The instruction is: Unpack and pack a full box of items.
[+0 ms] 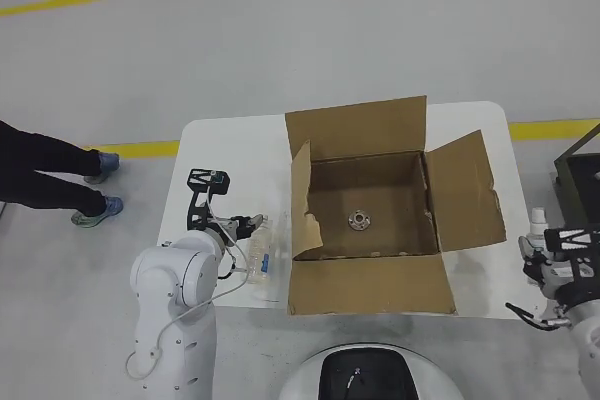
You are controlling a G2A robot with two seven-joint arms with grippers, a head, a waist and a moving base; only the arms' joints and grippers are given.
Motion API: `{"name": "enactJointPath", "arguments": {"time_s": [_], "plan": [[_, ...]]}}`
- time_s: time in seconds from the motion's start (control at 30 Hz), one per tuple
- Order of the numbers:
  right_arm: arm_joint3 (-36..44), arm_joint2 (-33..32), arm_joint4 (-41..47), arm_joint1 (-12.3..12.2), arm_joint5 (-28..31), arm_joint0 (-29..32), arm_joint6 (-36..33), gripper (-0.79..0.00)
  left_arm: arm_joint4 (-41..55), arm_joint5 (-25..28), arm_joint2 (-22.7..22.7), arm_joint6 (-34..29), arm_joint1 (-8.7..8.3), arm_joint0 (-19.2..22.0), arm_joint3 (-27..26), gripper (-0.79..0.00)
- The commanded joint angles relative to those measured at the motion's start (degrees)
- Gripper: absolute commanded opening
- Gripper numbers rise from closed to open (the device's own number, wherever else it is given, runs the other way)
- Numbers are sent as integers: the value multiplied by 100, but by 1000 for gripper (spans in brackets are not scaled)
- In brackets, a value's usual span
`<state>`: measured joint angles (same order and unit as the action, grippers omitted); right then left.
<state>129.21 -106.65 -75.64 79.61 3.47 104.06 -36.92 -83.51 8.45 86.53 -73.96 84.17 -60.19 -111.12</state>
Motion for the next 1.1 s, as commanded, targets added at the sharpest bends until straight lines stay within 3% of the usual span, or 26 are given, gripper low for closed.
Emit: {"name": "enactJointPath", "arguments": {"time_s": [0.0, 0.27, 0.7, 0.9, 0.97, 1.07], "plan": [[-188, 14, -5, -15, 57, -66, -214, -785, 0, 0, 0, 0, 0, 0, 0, 0], [-877, 355, -507, -76, 355, -400, -624, -785, 0, 0, 0, 0, 0, 0, 0, 0], [-1508, 896, -1093, -110, 208, -850, -761, -785, 0, 0, 0, 0, 0, 0, 0, 0], [-1676, 992, -1168, -122, 165, -968, -808, -683, 0, 0, 0, 0, 0, 0, 0, 0], [-1735, 1029, -1204, -126, 139, -1009, -830, -539, 0, 0, 0, 0, 0, 0, 0, 0], [-1795, 1080, -1234, -131, 113, -1058, -865, -523, 0, 0, 0, 0, 0, 0, 0, 0]]}}
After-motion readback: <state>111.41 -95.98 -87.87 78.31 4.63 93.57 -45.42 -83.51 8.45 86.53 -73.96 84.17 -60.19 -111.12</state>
